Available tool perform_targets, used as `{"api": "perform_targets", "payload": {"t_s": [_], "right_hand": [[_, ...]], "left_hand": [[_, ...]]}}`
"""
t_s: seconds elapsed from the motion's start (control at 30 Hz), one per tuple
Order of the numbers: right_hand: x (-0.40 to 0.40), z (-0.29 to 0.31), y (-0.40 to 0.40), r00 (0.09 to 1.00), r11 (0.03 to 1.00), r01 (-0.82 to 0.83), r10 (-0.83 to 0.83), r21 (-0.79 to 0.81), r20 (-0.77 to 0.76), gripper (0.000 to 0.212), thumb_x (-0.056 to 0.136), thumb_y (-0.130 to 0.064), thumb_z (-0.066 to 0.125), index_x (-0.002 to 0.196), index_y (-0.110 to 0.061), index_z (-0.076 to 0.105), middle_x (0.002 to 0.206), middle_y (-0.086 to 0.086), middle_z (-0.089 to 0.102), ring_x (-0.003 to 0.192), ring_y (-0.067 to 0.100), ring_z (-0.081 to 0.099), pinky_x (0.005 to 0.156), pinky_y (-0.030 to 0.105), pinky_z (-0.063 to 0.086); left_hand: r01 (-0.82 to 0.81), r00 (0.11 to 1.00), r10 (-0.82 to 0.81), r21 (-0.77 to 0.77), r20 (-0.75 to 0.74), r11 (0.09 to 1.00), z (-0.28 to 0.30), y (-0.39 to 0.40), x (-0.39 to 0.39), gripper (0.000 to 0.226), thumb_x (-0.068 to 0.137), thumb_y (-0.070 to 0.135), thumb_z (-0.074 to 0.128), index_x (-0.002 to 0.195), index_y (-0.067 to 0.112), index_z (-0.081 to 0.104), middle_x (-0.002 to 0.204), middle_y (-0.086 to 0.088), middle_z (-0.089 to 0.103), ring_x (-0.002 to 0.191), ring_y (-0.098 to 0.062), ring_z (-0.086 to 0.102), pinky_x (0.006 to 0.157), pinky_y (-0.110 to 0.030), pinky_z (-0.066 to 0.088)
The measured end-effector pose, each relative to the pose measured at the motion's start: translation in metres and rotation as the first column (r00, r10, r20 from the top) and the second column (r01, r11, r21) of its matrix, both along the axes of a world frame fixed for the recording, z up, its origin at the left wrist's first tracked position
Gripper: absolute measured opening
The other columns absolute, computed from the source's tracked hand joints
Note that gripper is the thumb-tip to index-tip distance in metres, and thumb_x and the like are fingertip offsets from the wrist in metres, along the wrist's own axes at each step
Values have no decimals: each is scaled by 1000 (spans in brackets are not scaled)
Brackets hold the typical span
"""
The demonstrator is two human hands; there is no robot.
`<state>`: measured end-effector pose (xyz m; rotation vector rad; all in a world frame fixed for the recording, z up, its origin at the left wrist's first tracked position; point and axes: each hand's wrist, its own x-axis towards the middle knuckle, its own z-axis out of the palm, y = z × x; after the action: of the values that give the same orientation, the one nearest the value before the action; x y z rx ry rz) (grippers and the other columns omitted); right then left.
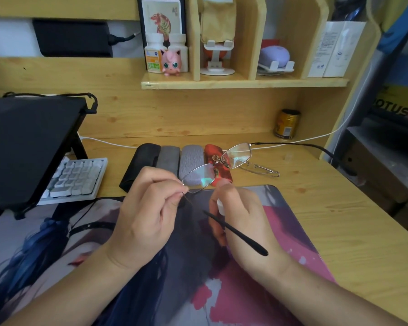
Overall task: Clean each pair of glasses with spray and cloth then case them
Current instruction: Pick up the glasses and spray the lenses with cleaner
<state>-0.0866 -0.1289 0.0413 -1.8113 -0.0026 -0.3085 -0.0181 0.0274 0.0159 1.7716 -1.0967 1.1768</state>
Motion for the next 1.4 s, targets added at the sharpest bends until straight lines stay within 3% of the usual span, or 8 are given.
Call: {"api": "perform_targets", "payload": {"t_s": [0.23,0.5,0.97,1.17,1.23,1.27,1.33,1.4], "right_hand": [[-1,0,-2,991,988,99,-86,-121,106,73,93,-68,23,64,-2,41,58,19,46,61,36,48,59,50,43],[14,13,-34,974,970,224,-225,91,-1,69,90,-63,29,61,-2,46,45,6,46,46,19,43,55,35,37],[17,16,-39,970,967,238,-231,95,-80,50,81,-46,35,59,-1,42,51,11,41,50,21,36,53,38,31],[19,13,-40,971,965,234,-226,119,-78,67,86,-58,35,68,6,43,55,12,42,52,22,36,52,36,31],[19,12,-40,975,968,217,-210,122,-69,65,97,-55,34,65,0,49,51,11,45,48,21,38,49,31,32],[19,11,-40,980,973,195,-189,119,-67,64,101,-52,32,63,-4,51,49,11,47,46,21,40,47,29,34],[17,10,-36,994,990,106,-102,92,-46,67,100,-55,30,61,-4,49,49,10,49,44,20,43,47,28,35],[13,5,-29,1000,1000,12,-12,-16,20,70,94,-60,30,64,1,48,49,6,48,46,19,44,49,32,37]], "left_hand": [[-8,1000,8,3,-10,1000,0,1,1,21,92,-11,57,105,6,56,91,-21,60,86,-21,59,84,-20,47],[-36,998,35,-26,-43,999,0,3,4,31,83,-17,62,102,6,56,91,-18,59,87,-21,57,85,-20,47],[-3,998,5,42,-60,999,0,1,0,24,89,-11,59,105,8,55,94,-19,60,87,-22,59,82,-24,49],[-15,990,14,-6,-142,1000,2,0,-1,23,90,-10,59,101,10,56,95,-9,58,86,-21,59,80,-22,47],[-78,921,15,-148,-389,986,5,-5,-5,21,95,-3,62,96,17,56,91,-2,61,84,-20,63,77,-26,50],[-115,839,-31,-232,-543,966,8,-8,-6,22,96,-2,63,93,19,56,86,-2,63,81,-17,65,76,-26,51],[-136,611,-284,-451,-739,882,14,-13,-8,20,97,-3,60,91,16,57,77,0,66,74,-14,64,75,-25,52],[-131,306,-667,-724,-679,677,21,-16,-9,17,97,-5,56,89,10,57,73,1,62,69,-14,61,73,-27,55]]}}
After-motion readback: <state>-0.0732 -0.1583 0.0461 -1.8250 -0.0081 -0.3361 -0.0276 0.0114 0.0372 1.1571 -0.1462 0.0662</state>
